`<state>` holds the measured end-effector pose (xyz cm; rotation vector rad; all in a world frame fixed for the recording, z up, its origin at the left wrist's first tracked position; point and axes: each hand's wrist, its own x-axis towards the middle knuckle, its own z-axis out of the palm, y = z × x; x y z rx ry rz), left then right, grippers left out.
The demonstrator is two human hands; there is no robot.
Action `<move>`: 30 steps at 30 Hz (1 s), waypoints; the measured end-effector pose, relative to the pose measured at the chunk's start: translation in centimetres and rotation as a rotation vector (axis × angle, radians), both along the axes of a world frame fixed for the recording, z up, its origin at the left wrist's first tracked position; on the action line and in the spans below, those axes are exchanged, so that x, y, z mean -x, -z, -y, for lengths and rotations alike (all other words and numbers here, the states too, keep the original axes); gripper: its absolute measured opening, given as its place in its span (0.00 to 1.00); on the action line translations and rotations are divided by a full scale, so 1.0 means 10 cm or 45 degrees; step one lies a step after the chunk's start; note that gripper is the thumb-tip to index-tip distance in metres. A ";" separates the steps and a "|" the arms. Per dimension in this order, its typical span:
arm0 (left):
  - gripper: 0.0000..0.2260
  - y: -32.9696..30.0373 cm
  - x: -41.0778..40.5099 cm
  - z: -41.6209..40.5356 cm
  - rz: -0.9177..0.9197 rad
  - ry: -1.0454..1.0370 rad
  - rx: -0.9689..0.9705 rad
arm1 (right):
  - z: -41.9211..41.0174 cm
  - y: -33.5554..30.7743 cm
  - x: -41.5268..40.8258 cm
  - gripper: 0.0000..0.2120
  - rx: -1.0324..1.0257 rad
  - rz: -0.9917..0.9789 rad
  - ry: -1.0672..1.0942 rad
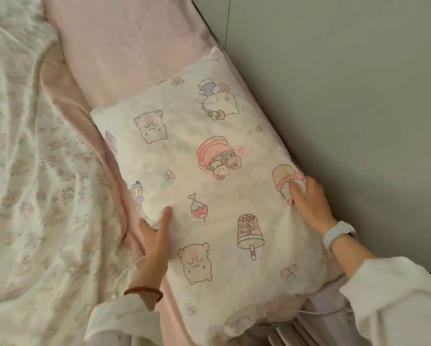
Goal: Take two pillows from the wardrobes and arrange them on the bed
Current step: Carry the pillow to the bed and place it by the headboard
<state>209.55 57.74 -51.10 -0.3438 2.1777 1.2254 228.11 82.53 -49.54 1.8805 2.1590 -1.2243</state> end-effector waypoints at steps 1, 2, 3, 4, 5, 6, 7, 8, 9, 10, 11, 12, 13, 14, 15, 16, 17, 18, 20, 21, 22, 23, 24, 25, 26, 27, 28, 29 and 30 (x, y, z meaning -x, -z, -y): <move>0.35 0.00 0.07 -0.01 -0.051 -0.051 -0.065 | -0.06 -0.01 0.07 0.22 -0.040 -0.027 -0.018; 0.36 0.01 0.14 -0.02 -0.087 -0.095 -0.126 | -0.12 -0.02 0.16 0.25 -0.064 -0.052 -0.048; 0.36 0.02 0.23 -0.03 -0.097 -0.113 -0.179 | -0.17 -0.02 0.29 0.28 -0.049 -0.077 -0.091; 0.35 0.03 0.32 -0.05 -0.082 -0.097 -0.232 | -0.21 -0.02 0.42 0.30 0.004 -0.102 -0.133; 0.32 0.03 0.39 -0.09 -0.071 -0.052 -0.288 | -0.23 -0.02 0.56 0.31 0.060 -0.127 -0.151; 0.28 0.02 0.45 -0.14 -0.081 -0.003 -0.352 | -0.24 -0.02 0.68 0.30 0.082 -0.152 -0.140; 0.27 0.02 0.48 -0.18 -0.127 0.033 -0.398 | -0.24 -0.03 0.78 0.27 0.059 -0.178 -0.111; 0.27 0.02 0.51 -0.22 -0.183 0.053 -0.413 | -0.23 -0.04 0.86 0.24 0.001 -0.215 -0.083; 0.29 0.00 0.51 -0.26 -0.244 0.070 -0.406 | -0.23 -0.07 0.91 0.22 -0.064 -0.251 -0.063; 0.31 -0.02 0.52 -0.29 -0.311 0.088 -0.401 | -0.24 -0.08 0.94 0.21 -0.120 -0.282 -0.056; 0.33 -0.04 0.54 -0.33 -0.383 0.113 -0.397 | -0.25 -0.10 0.96 0.21 -0.169 -0.301 -0.057; 0.34 -0.07 0.55 -0.37 -0.462 0.142 -0.402 | -0.29 -0.11 0.97 0.20 -0.216 -0.313 -0.060; 0.35 -0.09 0.58 -0.42 -0.548 0.170 -0.400 | -0.33 -0.13 0.98 0.19 -0.256 -0.321 -0.060; 0.35 -0.11 0.62 -0.47 -0.622 0.191 -0.400 | -0.39 -0.14 0.99 0.19 -0.282 -0.328 -0.056; 0.34 -0.13 0.66 -0.54 -0.647 0.189 -0.401 | -0.46 -0.14 1.03 0.19 -0.292 -0.334 -0.058; 0.32 -0.13 0.70 -0.60 -0.603 0.164 -0.396 | -0.52 -0.14 1.05 0.20 -0.291 -0.334 -0.072; 0.30 -0.11 0.75 -0.67 -0.523 0.143 -0.382 | -0.59 -0.12 1.08 0.21 -0.291 -0.324 -0.092; 0.31 -0.06 0.80 -0.74 -0.412 0.142 -0.350 | -0.66 -0.09 1.12 0.21 -0.302 -0.300 -0.119; 0.35 0.03 0.89 -0.82 -0.223 0.187 -0.300 | -0.74 -0.02 1.19 0.24 -0.359 -0.195 -0.195; 0.36 0.04 0.89 -0.83 -0.187 0.176 -0.285 | -0.74 0.02 1.20 0.25 -0.406 -0.126 -0.237; 0.36 0.03 0.87 -0.82 -0.182 0.139 -0.275 | -0.72 0.04 1.20 0.26 -0.453 -0.069 -0.267; 0.37 0.03 0.81 -0.78 -0.203 0.110 -0.275 | -0.66 0.06 1.17 0.26 -0.488 -0.034 -0.282; 0.37 0.02 0.71 -0.71 -0.242 0.110 -0.292 | -0.59 0.08 1.11 0.26 -0.501 -0.029 -0.291; 0.37 0.02 0.59 -0.62 -0.279 0.130 -0.309 | -0.52 0.09 1.03 0.27 -0.503 -0.043 -0.299; 0.36 0.02 0.44 -0.53 -0.280 0.159 -0.303 | -0.44 0.08 0.93 0.28 -0.500 -0.055 -0.300; 0.36 0.02 0.29 -0.43 -0.243 0.181 -0.277 | -0.37 0.08 0.82 0.29 -0.493 -0.056 -0.287; 0.36 0.03 0.14 -0.35 -0.188 0.191 -0.240 | -0.32 0.10 0.68 0.29 -0.469 -0.039 -0.258; 0.37 0.03 0.03 -0.29 -0.136 0.189 -0.207 | -0.28 0.11 0.53 0.30 -0.416 -0.004 -0.209; 0.37 0.03 -0.05 -0.26 -0.098 0.176 -0.184 | -0.24 0.11 0.39 0.31 -0.320 0.044 -0.148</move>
